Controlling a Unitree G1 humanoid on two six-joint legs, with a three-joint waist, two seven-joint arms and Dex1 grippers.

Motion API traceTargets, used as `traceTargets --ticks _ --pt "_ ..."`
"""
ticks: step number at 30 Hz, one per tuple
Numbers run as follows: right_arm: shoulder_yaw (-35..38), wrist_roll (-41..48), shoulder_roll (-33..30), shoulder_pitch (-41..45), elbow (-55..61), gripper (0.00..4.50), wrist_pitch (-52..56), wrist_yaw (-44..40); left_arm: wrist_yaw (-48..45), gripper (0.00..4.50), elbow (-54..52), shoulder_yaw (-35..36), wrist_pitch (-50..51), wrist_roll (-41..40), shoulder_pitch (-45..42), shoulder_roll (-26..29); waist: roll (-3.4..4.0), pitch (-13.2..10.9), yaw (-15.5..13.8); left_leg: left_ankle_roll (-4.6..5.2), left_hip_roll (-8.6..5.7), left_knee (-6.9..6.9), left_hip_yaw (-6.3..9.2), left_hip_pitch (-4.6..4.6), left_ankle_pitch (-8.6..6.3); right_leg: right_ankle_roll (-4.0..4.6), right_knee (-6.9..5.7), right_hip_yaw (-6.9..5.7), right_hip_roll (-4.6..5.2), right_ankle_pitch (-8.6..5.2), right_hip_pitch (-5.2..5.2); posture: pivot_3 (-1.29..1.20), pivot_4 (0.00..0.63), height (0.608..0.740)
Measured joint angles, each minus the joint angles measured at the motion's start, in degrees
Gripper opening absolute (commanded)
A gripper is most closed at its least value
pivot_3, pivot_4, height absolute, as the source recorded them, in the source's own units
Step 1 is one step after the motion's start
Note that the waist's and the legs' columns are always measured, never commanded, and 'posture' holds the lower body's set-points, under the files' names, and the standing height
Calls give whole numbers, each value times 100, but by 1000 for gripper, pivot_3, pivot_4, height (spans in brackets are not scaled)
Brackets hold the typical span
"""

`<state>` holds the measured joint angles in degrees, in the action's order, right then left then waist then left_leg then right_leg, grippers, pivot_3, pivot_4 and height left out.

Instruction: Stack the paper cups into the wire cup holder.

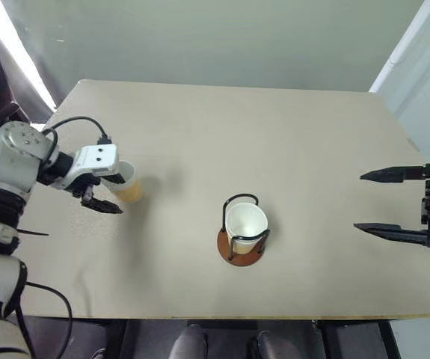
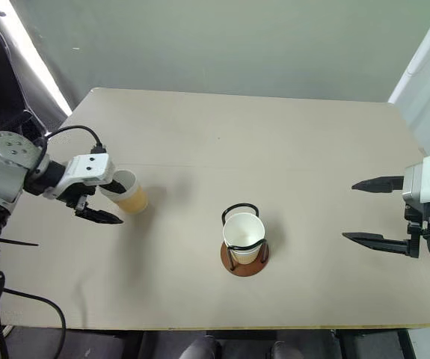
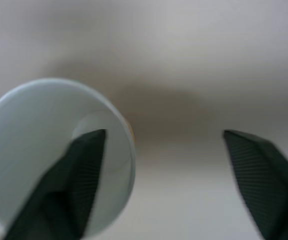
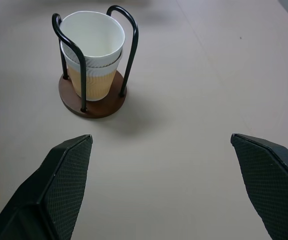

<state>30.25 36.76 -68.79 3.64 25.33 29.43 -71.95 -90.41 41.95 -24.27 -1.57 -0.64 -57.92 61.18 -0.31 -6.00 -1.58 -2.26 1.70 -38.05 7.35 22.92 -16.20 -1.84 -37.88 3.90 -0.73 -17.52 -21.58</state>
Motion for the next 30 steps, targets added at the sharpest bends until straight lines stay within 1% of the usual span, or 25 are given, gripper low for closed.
traceTargets --ticks 7,8,14,16,17,19,21,23,25,28,30 --pt "122 2 8 -117 111 4500 94 -1 -9 167 92 201 -23 183 -2 -104 0 0 0 0 0 -1 0 0 0 -1 0 0 0 0 0 0 150 740" --pt "134 2 10 -127 120 4500 99 -1 -9 38 91 216 -27 178 -13 -105 0 0 0 0 0 -1 0 0 0 -1 0 0 0 1 0 0 150 740" --pt "146 -4 23 -136 128 4500 100 1 -13 38 66 220 7 38 -82 -102 -1 0 -4 0 0 -1 0 0 0 -1 0 1 0 1 1 0 150 740" --pt "151 -4 30 -134 119 4500 101 7 -17 38 -194 187 167 -326 -121 -51 -8 -4 -10 0 0 -2 0 2 0 -3 0 0 -1 2 0 0 150 740" --pt "162 -2 31 -126 115 4500 106 19 -21 38 -511 124 321 -680 -214 -4 -15 -6 -25 0 0 -3 1 7 0 -6 1 -1 -2 3 0 0 150 740" --pt "209 9 41 -94 119 4500 115 53 -24 38 -1022 3 566 -1331 -584 34 -17 -6 -57 0 -2 -7 1 12 0 -15 4 -1 -1 8 2 0 150 740" --pt "236 34 61 -41 152 4500 125 88 -25 38 -1368 -76 689 -1812 -991 20 -15 -5 -66 0 -5 -8 1 9 0 -19 9 4 2 11 7 0 150 740" --pt "283 214 133 46 213 4500 239 166 -27 38 -1622 -261 849 -2583 -1464 -188 -15 -5 -72 1 -7 -8 -2 7 0 -20 14 5 3 11 10 0 150 740" --pt "379 543 222 229 324 4500 401 283 -30 38 -1743 -655 869 -3150 -1915 -532 -15 -5 -82 1 -7 -10 -4 5 0 -20 16 7 4 11 10 0 150 740" --pt "658 1055 277 421 636 4500 684 537 -29 38 -1707 -1311 715 -3656 -2441 -987 -15 -6 -71 1 -6 -10 -16 3 0 -21 13 16 1 12 9 0 150 740" --pt "881 1200 278 388 804 4500 844 650 -28 38 -1636 -1656 576 -3927 -2687 -1198 -17 -7 -58 2 -4 -10 -23 2 -1 -23 10 27 -1 12 9 0 150 740"
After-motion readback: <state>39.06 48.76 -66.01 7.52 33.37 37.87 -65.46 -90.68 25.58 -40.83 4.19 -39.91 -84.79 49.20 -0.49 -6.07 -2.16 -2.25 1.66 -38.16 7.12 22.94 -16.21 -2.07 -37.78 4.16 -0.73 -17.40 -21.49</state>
